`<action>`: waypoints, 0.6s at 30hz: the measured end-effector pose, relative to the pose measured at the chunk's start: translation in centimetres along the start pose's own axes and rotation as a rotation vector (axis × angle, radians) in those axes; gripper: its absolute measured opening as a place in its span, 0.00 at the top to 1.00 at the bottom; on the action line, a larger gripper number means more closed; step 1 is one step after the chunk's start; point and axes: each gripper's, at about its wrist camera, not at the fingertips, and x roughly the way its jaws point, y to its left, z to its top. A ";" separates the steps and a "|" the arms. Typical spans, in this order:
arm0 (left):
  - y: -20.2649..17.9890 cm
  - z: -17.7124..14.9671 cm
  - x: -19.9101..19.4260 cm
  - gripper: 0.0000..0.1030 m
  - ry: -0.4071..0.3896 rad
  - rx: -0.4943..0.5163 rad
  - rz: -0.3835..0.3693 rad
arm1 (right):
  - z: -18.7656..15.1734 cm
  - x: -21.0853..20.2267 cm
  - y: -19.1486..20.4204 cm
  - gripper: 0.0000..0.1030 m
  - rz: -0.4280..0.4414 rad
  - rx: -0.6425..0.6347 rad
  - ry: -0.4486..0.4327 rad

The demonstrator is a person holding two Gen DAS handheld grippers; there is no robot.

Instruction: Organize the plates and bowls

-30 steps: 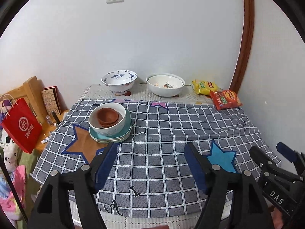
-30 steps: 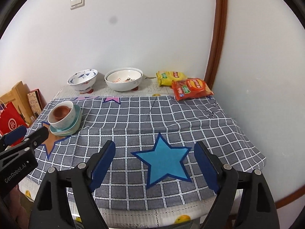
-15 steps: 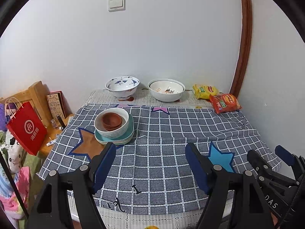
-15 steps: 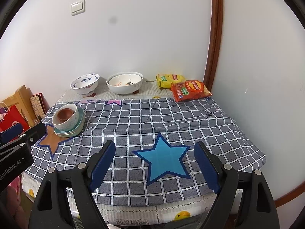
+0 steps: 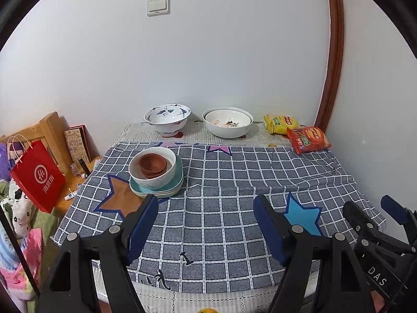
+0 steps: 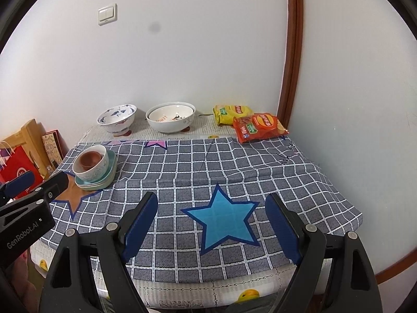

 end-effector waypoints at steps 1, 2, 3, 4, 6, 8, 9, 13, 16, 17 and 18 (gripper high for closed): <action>0.0 0.0 0.0 0.28 0.002 -0.001 0.000 | 0.0 0.0 0.0 0.19 0.000 0.001 -0.001; 0.0 0.0 0.1 0.28 0.002 -0.001 0.001 | 0.0 0.0 0.0 0.19 0.000 0.001 -0.001; 0.0 0.0 0.1 0.28 0.002 -0.001 0.001 | 0.0 0.0 0.0 0.19 -0.001 0.002 -0.001; -0.1 0.0 0.1 0.28 0.002 0.000 0.001 | 0.0 -0.1 0.0 0.19 0.000 0.003 -0.003; -0.1 0.0 0.1 0.28 0.002 0.000 0.001 | 0.1 -0.1 0.0 0.19 -0.001 0.003 -0.005; -0.1 0.0 0.1 0.28 0.003 -0.001 0.002 | 0.1 -0.1 0.0 0.19 -0.001 0.003 -0.005; -0.1 0.0 0.1 0.28 0.002 -0.001 0.002 | 0.1 -0.1 -0.1 0.19 -0.001 0.003 -0.006; -0.1 0.0 0.1 0.28 0.003 -0.001 0.001 | 0.2 -0.2 0.0 0.19 0.000 0.004 -0.007; 0.0 -0.1 0.1 0.28 0.004 -0.003 0.001 | 0.2 -0.2 0.0 0.19 0.002 0.004 -0.009; 0.0 -0.2 0.1 0.28 0.004 -0.003 0.003 | 0.1 -0.3 0.0 0.19 0.001 0.005 -0.009; 0.0 -0.2 0.1 0.28 0.004 -0.003 0.002 | 0.1 -0.3 0.0 0.19 0.002 0.005 -0.010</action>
